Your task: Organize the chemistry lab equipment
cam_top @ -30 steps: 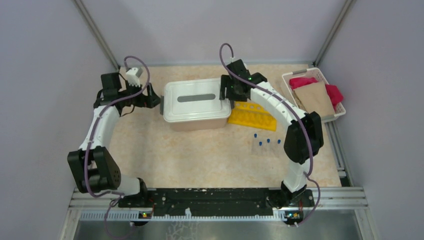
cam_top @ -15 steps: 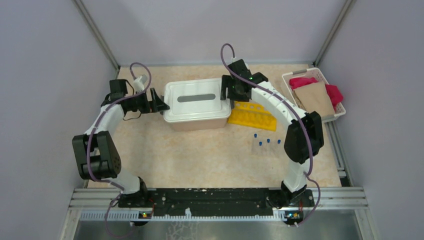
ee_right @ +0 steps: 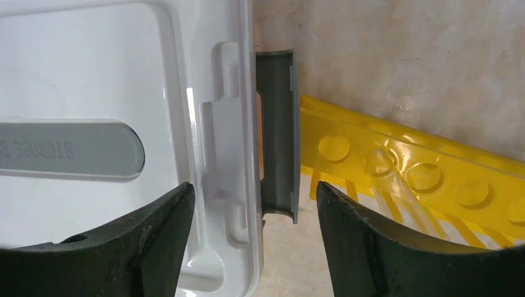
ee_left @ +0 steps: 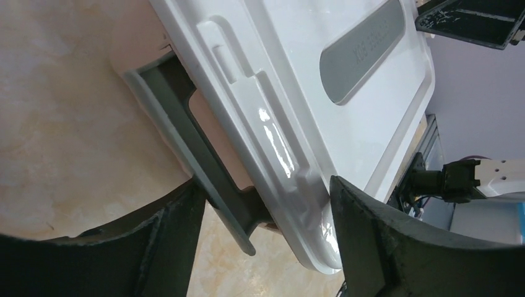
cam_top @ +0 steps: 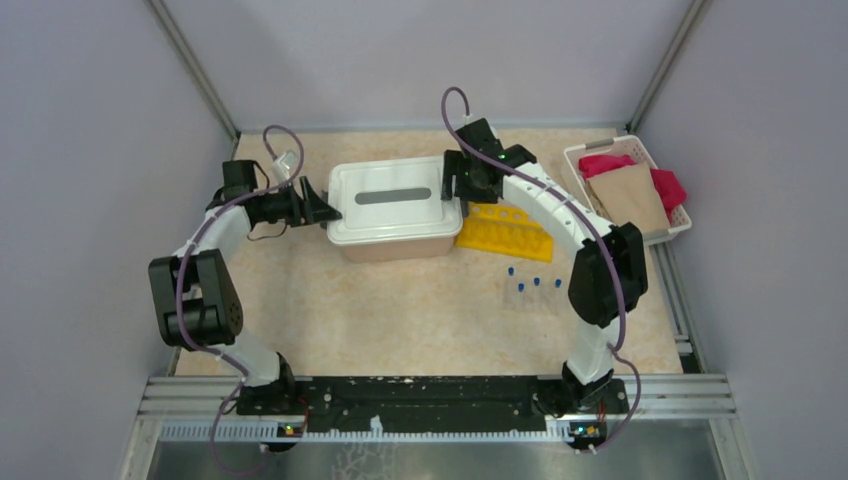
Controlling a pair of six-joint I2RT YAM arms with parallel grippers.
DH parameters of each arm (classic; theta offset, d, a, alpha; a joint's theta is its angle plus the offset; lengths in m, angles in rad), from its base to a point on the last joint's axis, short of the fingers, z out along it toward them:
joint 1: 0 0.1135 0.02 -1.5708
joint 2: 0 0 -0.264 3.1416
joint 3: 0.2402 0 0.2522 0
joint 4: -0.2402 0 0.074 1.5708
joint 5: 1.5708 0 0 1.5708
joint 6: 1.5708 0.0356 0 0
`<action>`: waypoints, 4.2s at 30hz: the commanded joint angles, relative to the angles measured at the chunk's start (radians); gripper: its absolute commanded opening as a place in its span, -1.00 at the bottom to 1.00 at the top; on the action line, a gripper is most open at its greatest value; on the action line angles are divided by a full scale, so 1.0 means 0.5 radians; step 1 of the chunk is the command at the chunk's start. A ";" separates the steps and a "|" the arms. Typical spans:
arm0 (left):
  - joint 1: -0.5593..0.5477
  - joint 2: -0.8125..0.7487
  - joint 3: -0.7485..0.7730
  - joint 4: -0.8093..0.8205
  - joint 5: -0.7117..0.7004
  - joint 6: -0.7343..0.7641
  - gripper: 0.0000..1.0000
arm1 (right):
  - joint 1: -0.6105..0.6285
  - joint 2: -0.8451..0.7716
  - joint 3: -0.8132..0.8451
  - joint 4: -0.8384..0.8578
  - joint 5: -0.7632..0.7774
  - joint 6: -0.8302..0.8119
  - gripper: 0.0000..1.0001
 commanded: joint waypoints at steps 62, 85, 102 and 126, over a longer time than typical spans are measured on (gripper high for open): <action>-0.279 -0.611 0.003 -0.284 -0.975 0.229 -0.18 | 0.109 0.130 0.230 0.254 -0.254 0.215 0.18; -0.274 -0.624 0.020 -0.283 -1.102 0.237 -0.20 | 0.165 -0.357 -0.625 0.645 -0.171 0.609 0.77; -0.273 -0.598 0.070 -0.273 -1.042 0.285 -0.21 | 0.190 -0.419 -0.731 0.923 -0.314 0.725 0.12; -0.274 -0.551 0.095 -0.282 -0.952 0.386 -0.24 | 0.419 -0.228 -0.278 0.414 0.315 0.370 -0.46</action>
